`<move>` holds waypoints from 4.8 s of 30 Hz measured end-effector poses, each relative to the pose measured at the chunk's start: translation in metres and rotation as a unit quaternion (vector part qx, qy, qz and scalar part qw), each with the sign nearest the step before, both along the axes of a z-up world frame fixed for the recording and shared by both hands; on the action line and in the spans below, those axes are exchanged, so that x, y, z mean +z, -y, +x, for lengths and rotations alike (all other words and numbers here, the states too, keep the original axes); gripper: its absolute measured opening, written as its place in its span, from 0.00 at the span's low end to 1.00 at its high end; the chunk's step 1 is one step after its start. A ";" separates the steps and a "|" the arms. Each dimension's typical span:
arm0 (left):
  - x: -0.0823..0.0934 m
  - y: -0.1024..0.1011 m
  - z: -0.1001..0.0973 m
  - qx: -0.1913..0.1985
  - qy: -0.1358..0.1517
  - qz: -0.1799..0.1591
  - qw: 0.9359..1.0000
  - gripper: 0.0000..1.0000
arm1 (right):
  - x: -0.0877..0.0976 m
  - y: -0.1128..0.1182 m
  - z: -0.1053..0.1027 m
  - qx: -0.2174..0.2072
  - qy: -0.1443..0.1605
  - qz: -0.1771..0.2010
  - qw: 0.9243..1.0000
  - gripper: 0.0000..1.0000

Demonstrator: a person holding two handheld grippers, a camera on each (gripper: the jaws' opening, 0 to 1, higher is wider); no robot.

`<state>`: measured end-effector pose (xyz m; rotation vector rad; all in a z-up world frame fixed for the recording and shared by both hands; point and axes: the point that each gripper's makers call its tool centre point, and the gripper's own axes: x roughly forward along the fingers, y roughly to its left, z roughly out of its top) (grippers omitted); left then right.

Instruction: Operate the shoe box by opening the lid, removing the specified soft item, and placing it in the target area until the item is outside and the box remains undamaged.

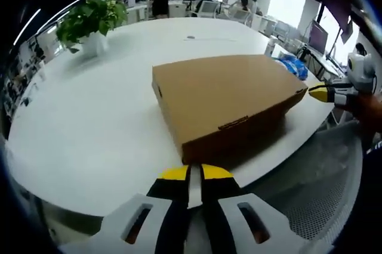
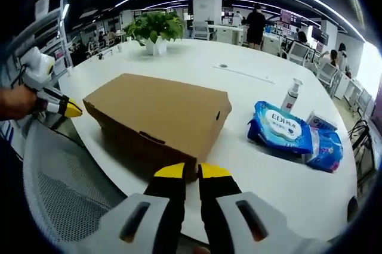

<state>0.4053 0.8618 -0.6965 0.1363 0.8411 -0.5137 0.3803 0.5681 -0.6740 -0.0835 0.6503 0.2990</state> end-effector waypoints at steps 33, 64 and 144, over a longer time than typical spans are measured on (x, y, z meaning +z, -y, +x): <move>-0.002 0.022 0.027 -0.038 0.022 -0.022 0.999 0.05 | -0.017 -0.011 0.017 0.012 0.006 0.001 1.000 0.07; -0.028 0.012 0.027 -0.119 0.031 0.023 0.992 0.13 | -0.047 -0.015 0.010 0.034 -0.035 -0.011 0.999 0.18; -0.028 0.077 0.149 -0.150 0.050 0.033 0.987 0.16 | -0.054 0.048 0.123 0.016 -0.016 -0.046 0.999 0.16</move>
